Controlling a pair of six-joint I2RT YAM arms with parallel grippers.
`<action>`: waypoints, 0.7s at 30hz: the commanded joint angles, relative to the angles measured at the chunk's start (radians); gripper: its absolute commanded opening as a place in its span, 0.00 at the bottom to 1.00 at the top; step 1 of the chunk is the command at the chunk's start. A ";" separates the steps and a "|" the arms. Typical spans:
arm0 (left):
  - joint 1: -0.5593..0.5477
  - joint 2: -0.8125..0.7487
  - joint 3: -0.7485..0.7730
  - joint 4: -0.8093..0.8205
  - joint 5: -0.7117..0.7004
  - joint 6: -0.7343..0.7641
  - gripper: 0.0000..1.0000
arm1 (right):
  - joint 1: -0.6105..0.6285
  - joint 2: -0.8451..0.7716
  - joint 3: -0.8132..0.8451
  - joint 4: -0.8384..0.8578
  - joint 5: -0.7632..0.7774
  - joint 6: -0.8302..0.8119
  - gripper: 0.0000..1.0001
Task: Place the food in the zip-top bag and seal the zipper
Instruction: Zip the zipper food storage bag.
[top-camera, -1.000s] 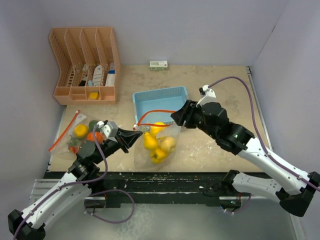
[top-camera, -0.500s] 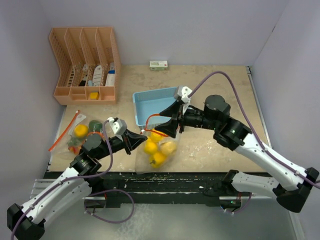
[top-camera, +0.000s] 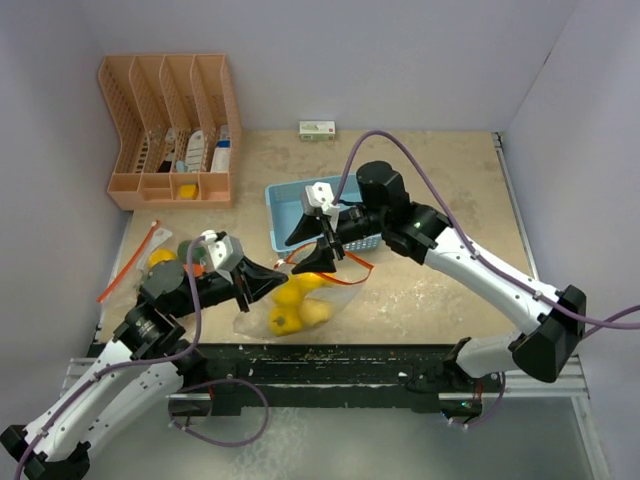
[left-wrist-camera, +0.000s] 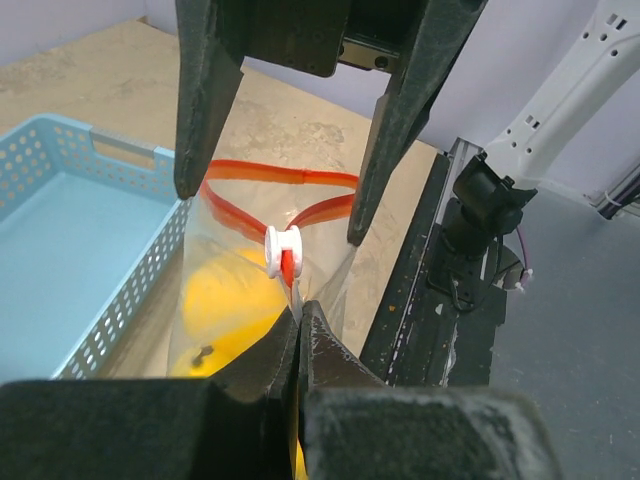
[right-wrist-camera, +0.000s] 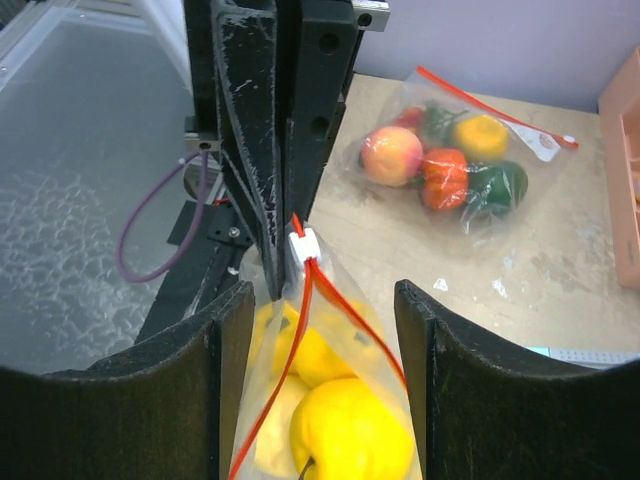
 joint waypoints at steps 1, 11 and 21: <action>0.003 -0.023 0.048 -0.027 -0.008 0.033 0.00 | -0.013 -0.051 0.006 0.003 -0.115 -0.042 0.57; 0.004 -0.020 0.051 -0.031 -0.006 0.032 0.00 | -0.013 -0.025 -0.089 0.135 -0.076 0.078 0.57; 0.004 -0.031 0.056 -0.041 -0.005 0.032 0.00 | -0.012 0.010 -0.098 0.236 -0.062 0.162 0.58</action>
